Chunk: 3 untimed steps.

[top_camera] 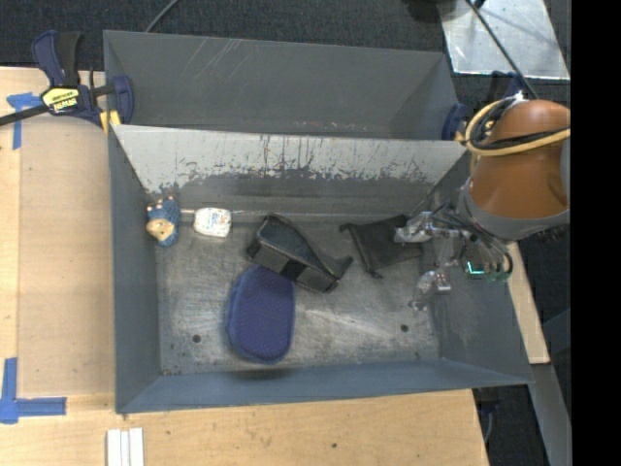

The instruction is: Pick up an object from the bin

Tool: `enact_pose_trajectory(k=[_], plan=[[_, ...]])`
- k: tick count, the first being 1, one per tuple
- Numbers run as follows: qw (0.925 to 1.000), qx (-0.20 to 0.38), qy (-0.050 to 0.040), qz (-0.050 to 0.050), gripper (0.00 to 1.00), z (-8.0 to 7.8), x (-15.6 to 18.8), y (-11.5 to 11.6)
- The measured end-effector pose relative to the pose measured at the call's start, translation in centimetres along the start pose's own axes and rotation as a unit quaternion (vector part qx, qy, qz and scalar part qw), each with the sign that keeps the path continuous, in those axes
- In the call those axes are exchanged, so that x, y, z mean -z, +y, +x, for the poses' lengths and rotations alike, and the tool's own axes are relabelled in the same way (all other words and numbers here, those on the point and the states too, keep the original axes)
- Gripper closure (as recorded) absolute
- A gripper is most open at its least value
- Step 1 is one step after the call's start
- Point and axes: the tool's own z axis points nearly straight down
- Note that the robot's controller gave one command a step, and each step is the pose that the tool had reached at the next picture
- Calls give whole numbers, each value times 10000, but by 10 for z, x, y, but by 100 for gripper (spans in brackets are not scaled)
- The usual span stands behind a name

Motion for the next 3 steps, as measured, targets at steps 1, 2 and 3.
enact_pose_trajectory(k=[1,2,3], plan=[[9997,217,-59,12,0,-68,-56,36],[9997,202,-149,17,100,-71,-51,35],[9999,132,-90,11,100,-70,91,34]])
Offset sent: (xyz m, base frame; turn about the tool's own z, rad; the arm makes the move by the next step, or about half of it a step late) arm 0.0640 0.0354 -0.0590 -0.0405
